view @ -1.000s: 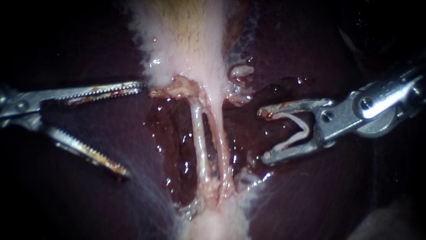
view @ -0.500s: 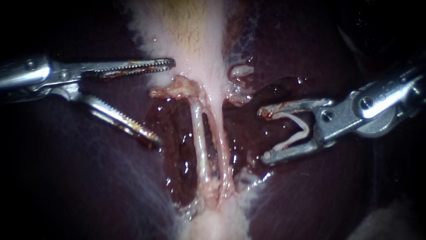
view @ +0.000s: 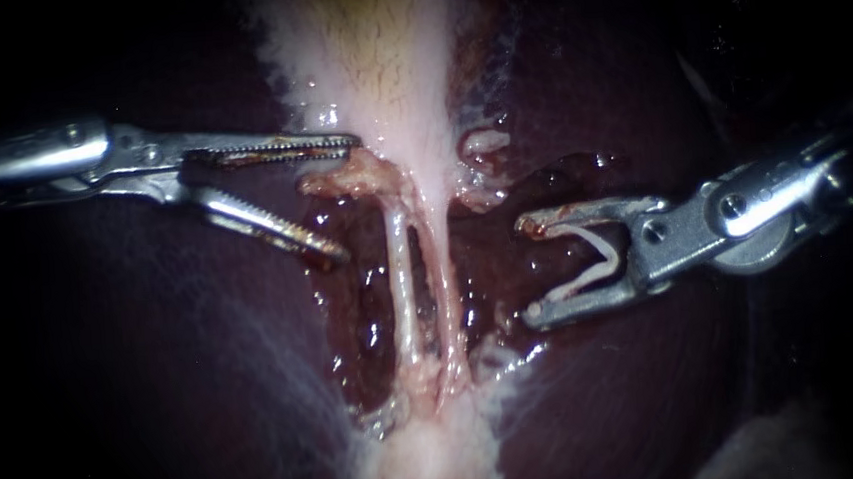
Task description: Grabbing gallbladder
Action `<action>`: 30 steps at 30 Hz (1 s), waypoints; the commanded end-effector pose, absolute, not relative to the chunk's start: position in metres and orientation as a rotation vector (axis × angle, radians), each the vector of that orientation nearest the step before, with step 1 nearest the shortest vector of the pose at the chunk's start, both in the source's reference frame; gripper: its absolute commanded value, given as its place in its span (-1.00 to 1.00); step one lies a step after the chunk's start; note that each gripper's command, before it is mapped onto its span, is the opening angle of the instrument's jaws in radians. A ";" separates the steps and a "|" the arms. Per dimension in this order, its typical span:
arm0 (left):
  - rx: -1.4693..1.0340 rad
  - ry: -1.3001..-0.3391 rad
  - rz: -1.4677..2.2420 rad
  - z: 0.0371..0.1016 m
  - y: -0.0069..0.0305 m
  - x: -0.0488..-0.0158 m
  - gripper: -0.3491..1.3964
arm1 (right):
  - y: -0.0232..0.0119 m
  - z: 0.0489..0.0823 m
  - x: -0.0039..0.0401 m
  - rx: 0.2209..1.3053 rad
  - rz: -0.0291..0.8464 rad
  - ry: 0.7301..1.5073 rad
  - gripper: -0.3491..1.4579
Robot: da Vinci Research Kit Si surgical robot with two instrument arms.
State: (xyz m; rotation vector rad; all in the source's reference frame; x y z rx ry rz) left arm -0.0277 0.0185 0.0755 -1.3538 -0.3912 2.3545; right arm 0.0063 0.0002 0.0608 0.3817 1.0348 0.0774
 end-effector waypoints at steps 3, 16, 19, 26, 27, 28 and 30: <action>-1.340 -0.372 2.349 0.0754 0.0187 -0.0276 -0.37 | 0.0002 0.0608 0.0064 0.382 0.078 1.035 -0.06; -1.281 -0.352 2.294 0.0742 0.0190 -0.0266 -1.00 | 0.0002 0.0607 0.0064 0.382 0.078 1.035 -0.06; -1.262 -0.368 2.258 0.0732 0.0189 -0.0265 -1.00 | 0.0002 0.0607 0.0064 0.382 0.078 1.035 -0.06; -1.227 -0.404 2.228 0.0698 0.0191 -0.0257 -1.00 | 0.0002 0.0608 0.0064 0.381 0.078 1.035 -0.06; -1.224 -0.412 2.221 0.0690 0.0192 -0.0255 -1.00 | 0.0002 0.0608 0.0064 0.381 0.078 1.035 -0.06; -1.221 -0.418 2.214 0.0684 0.0193 -0.0253 -1.00 | 0.0002 0.0608 0.0064 0.381 0.078 1.035 -0.06; -1.220 -0.424 2.210 0.0671 0.0195 -0.0249 -1.00 | 0.0002 0.0608 0.0064 0.381 0.078 1.035 -0.06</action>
